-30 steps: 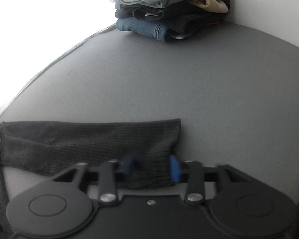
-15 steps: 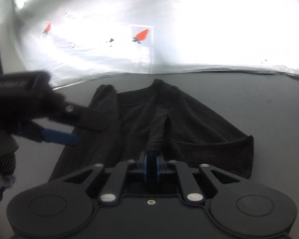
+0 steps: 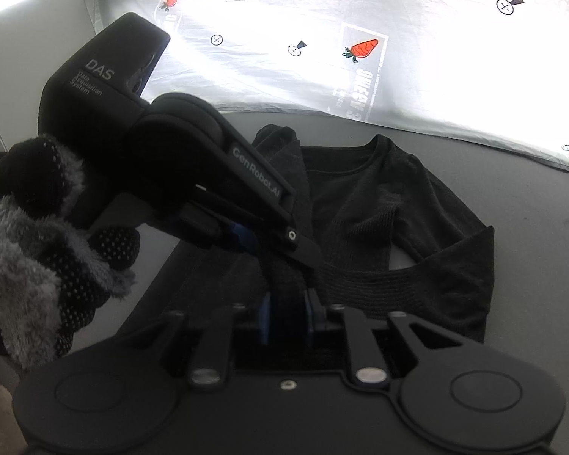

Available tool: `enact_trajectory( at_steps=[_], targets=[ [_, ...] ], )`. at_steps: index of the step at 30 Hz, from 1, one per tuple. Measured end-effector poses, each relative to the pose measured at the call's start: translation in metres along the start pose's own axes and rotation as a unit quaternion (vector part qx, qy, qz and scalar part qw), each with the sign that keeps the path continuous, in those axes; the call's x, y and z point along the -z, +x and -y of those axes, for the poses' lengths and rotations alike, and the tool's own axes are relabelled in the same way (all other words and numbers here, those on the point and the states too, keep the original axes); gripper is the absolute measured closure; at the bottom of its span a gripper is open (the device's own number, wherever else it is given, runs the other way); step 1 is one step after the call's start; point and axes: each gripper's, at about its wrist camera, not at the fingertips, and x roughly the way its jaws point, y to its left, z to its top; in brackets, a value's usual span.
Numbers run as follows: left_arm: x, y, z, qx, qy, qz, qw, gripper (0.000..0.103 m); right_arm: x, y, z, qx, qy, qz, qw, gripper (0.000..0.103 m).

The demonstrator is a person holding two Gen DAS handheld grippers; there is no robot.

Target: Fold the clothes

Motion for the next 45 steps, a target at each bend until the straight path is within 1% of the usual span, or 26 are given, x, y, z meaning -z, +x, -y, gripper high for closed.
enact_trajectory(
  at_steps=[1,4,7,8,11,13,14,15,16,18,19,21,23,25,27,29,30,31,34,35,37,39,41,42,43,45],
  targets=[
    [-0.006,-0.005,0.005,-0.001,0.007,0.011,0.9999,0.090,0.001,-0.005,0.004,0.009,0.009,0.001,1.000,0.066],
    [-0.029,-0.028,0.017,0.008,0.015,0.058,0.9982,0.091,0.010,-0.016,0.019,0.048,0.039,-0.011,0.998,0.059],
    [-0.060,-0.067,0.022,0.021,0.015,0.123,0.9920,0.091,0.025,-0.019,0.034,0.103,0.060,-0.051,0.992,0.058],
    [-0.071,-0.083,0.022,0.028,0.013,0.146,0.9888,0.091,0.031,-0.020,0.037,0.110,0.067,-0.067,0.989,0.058],
    [-0.100,-0.122,0.018,0.042,0.005,0.201,0.9786,0.091,0.054,-0.019,0.041,0.097,0.095,-0.121,0.983,0.055],
    [-0.115,-0.139,0.015,0.027,0.012,0.227,0.9734,0.091,0.071,-0.012,0.042,0.091,0.129,-0.152,0.976,0.055],
    [-0.120,-0.143,0.012,0.020,0.014,0.231,0.9727,0.091,0.079,-0.009,0.040,0.093,0.142,-0.157,0.973,0.055],
    [-0.125,-0.148,0.008,0.014,0.015,0.234,0.9719,0.091,0.081,-0.008,0.038,0.101,0.140,-0.152,0.973,0.060],
    [-0.132,-0.149,0.004,0.017,0.003,0.232,0.9726,0.091,0.083,-0.007,0.035,0.111,0.136,-0.146,0.974,0.071],
    [-0.147,-0.151,-0.005,0.023,-0.022,0.227,0.9733,0.092,0.079,-0.009,0.028,0.116,0.122,-0.128,0.977,0.100],
    [-0.156,-0.152,-0.006,0.029,-0.034,0.226,0.9730,0.092,0.078,-0.009,0.032,0.127,0.122,-0.121,0.977,0.100],
    [-0.169,-0.169,-0.002,0.044,-0.037,0.238,0.9696,0.092,0.067,-0.015,0.018,0.155,0.096,-0.100,0.978,0.101],
    [-0.175,-0.197,0.002,0.059,-0.028,0.266,0.9619,0.092,0.057,-0.024,0.003,0.177,0.070,-0.078,0.979,0.101],
    [-0.175,-0.229,-0.002,0.073,-0.027,0.296,0.9519,0.092,0.050,-0.041,-0.022,0.185,0.029,-0.053,0.981,0.101],
    [-0.169,-0.259,-0.016,0.082,-0.033,0.330,0.9399,0.092,0.045,-0.053,-0.047,0.172,-0.010,-0.042,0.984,0.101],
    [-0.162,-0.284,-0.032,0.071,-0.044,0.361,0.9289,0.092,0.040,-0.059,-0.069,0.154,-0.039,-0.039,0.986,0.101],
    [-0.159,-0.291,-0.041,0.054,-0.046,0.372,0.9253,0.092,0.041,-0.055,-0.078,0.137,-0.049,-0.045,0.988,0.101],
    [-0.157,-0.294,-0.051,0.033,-0.053,0.381,0.9226,0.092,0.043,-0.051,-0.087,0.119,-0.058,-0.053,0.990,0.101],
    [-0.155,-0.290,-0.087,-0.008,-0.090,0.381,0.9201,0.092,0.050,-0.025,-0.100,0.077,-0.061,-0.094,0.991,0.100],
    [-0.154,-0.288,-0.099,-0.018,-0.102,0.377,0.9206,0.092,0.052,-0.017,-0.102,0.060,-0.057,-0.108,0.991,0.100],
    [-0.151,-0.280,-0.117,-0.031,-0.124,0.363,0.9228,0.092,0.052,-0.009,-0.098,0.046,-0.041,-0.128,0.990,0.099],
    [-0.144,-0.271,-0.131,-0.033,-0.138,0.348,0.9266,0.092,0.048,-0.011,-0.088,0.020,-0.023,-0.136,0.990,0.093],
    [-0.134,-0.264,-0.134,-0.041,-0.135,0.339,0.9300,0.092,0.044,-0.024,-0.072,-0.007,0.016,-0.125,0.992,0.077],
    [-0.129,-0.261,-0.134,-0.040,-0.130,0.333,0.9331,0.092,0.042,-0.028,-0.064,-0.018,0.039,-0.116,0.992,0.066],
    [-0.123,-0.257,-0.132,-0.040,-0.123,0.327,0.9362,0.092,0.041,-0.033,-0.053,-0.018,0.065,-0.108,0.992,0.063],
    [-0.112,-0.247,-0.123,-0.056,-0.098,0.315,0.9423,0.092,0.041,-0.044,-0.030,-0.013,0.120,-0.094,0.988,0.063]
  ],
)
